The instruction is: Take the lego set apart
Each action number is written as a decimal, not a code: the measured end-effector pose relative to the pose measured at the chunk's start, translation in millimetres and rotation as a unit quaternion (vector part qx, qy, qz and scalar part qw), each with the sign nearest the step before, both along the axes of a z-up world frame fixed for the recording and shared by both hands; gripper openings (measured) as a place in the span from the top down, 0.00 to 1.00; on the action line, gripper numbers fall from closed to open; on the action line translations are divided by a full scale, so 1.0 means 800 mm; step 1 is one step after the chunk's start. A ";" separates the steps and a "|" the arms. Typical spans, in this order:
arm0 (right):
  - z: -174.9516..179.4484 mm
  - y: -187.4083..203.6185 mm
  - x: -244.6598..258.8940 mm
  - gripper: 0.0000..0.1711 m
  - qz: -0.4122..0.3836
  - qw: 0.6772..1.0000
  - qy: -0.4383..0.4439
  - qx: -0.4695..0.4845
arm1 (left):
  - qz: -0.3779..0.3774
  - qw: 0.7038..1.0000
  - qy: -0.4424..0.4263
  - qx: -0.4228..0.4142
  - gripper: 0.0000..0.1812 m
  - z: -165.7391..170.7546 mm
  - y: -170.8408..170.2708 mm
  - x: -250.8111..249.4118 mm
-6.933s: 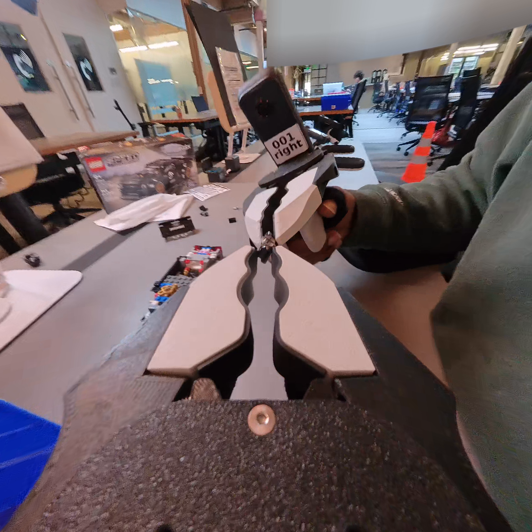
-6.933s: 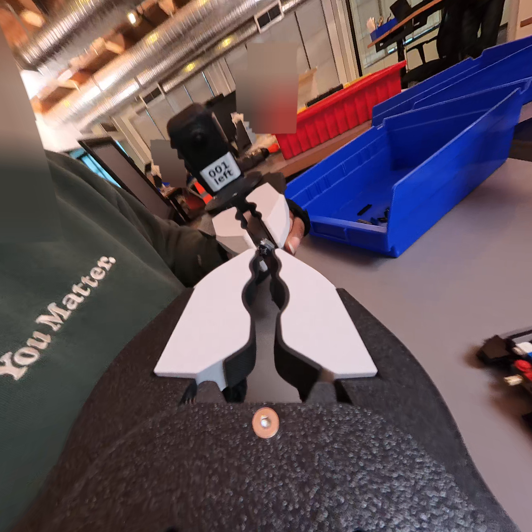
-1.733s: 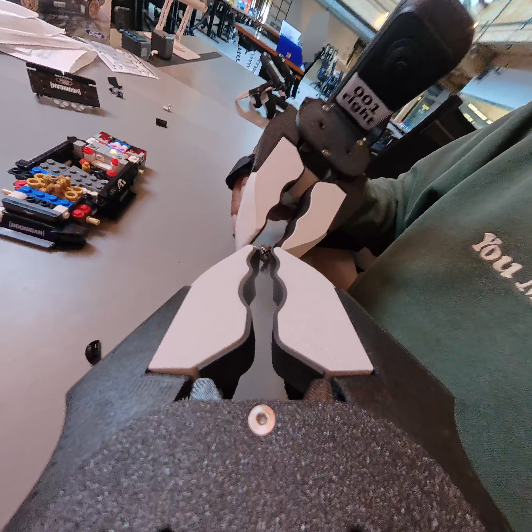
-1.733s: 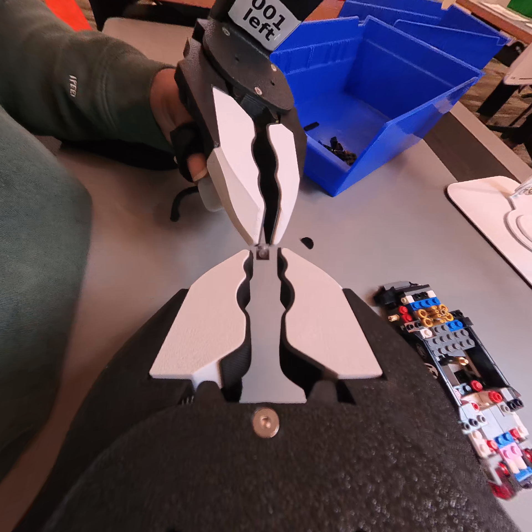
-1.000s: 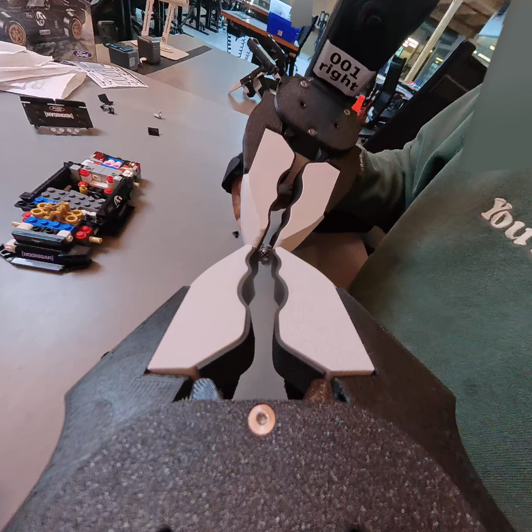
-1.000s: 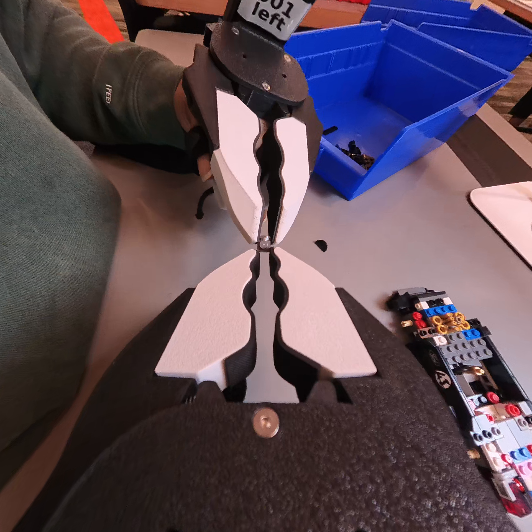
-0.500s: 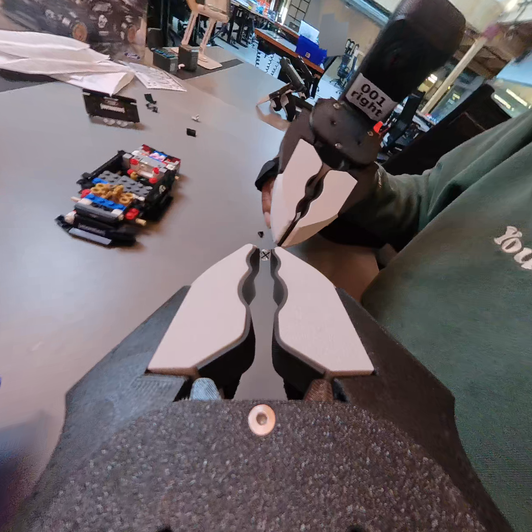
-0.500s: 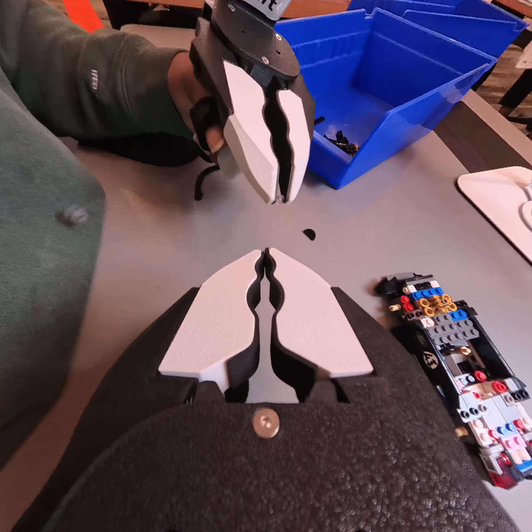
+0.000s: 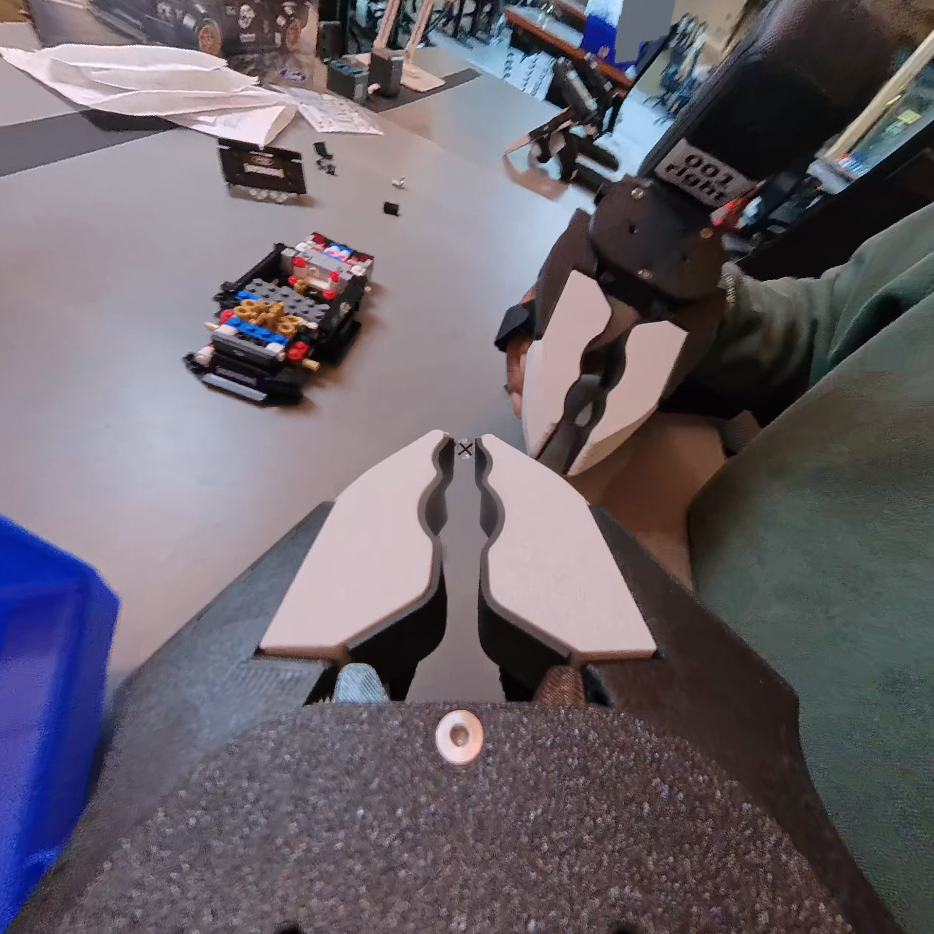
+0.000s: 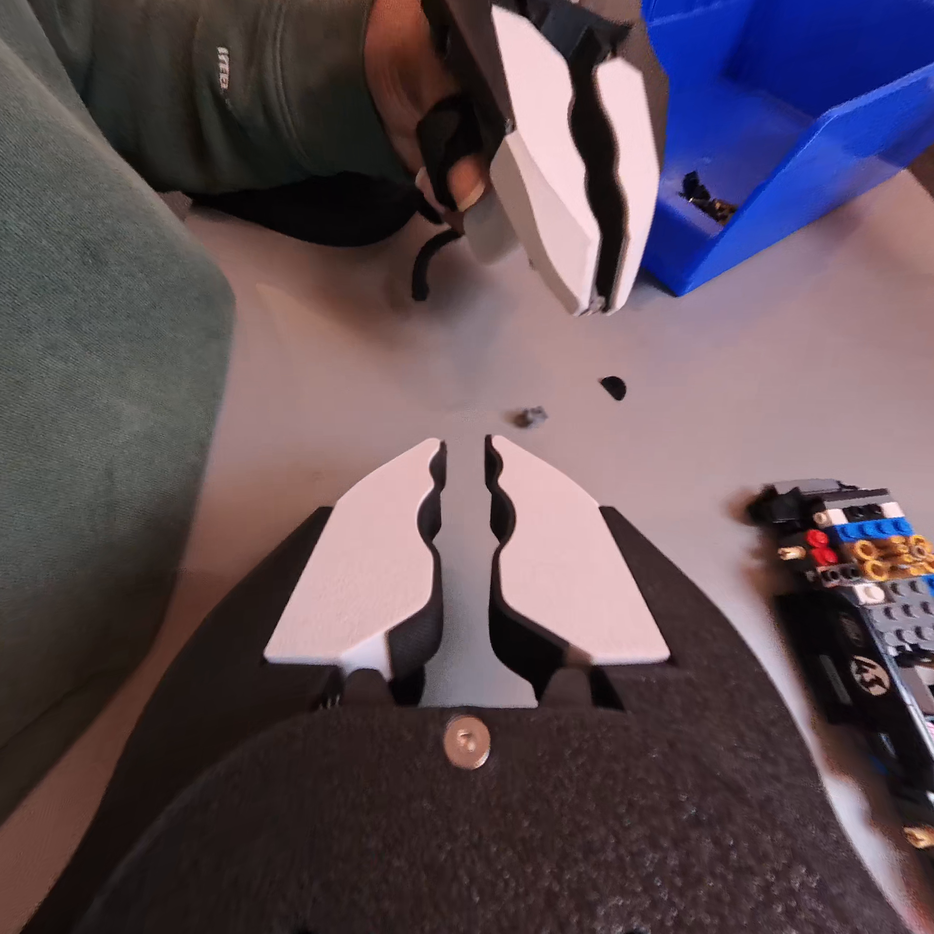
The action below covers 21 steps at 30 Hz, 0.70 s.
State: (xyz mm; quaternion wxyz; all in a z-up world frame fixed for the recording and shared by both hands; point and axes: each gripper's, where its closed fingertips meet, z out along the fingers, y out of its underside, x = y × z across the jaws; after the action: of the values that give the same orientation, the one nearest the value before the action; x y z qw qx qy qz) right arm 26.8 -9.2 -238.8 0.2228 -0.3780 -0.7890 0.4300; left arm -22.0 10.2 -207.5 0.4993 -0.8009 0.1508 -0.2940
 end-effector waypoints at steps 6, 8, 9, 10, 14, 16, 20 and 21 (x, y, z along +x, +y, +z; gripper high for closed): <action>-0.021 0.021 -0.012 0.89 -0.048 0.998 -0.022 0.021 | 0.151 0.976 0.156 0.031 0.96 0.029 -0.002 -0.085; -0.028 0.031 -0.022 0.89 -0.075 0.996 -0.029 0.030 | 0.246 0.942 0.226 0.011 0.96 0.031 -0.011 -0.143; -0.032 0.036 -0.029 0.89 -0.088 0.995 -0.032 0.036 | 0.275 0.930 0.244 -0.018 0.96 0.022 -0.018 -0.164; -0.037 0.038 -0.036 0.88 -0.097 0.994 -0.037 0.042 | 0.287 0.922 0.253 -0.062 0.96 0.006 -0.025 -0.179; -0.052 0.036 -0.063 0.83 -0.108 0.990 -0.062 0.072 | 0.271 0.926 0.219 -0.144 0.86 -0.034 -0.037 -0.182; -0.057 0.035 -0.072 0.83 -0.103 0.988 -0.071 0.087 | 0.248 0.932 0.199 -0.173 0.77 -0.043 -0.043 -0.174; -0.058 0.032 -0.084 0.84 -0.097 0.988 -0.086 0.087 | 0.235 0.922 0.233 -0.199 0.68 -0.057 -0.056 -0.179; -0.059 0.033 -0.085 0.85 -0.097 0.987 -0.088 0.091 | 0.220 0.921 0.240 -0.215 0.69 -0.066 -0.062 -0.177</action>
State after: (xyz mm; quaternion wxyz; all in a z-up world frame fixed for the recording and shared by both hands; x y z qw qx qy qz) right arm -41.1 17.2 -286.0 0.2266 -0.4677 -0.8007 0.2979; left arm -163.5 -39.4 -260.1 0.3156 -0.9487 0.0195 -0.0008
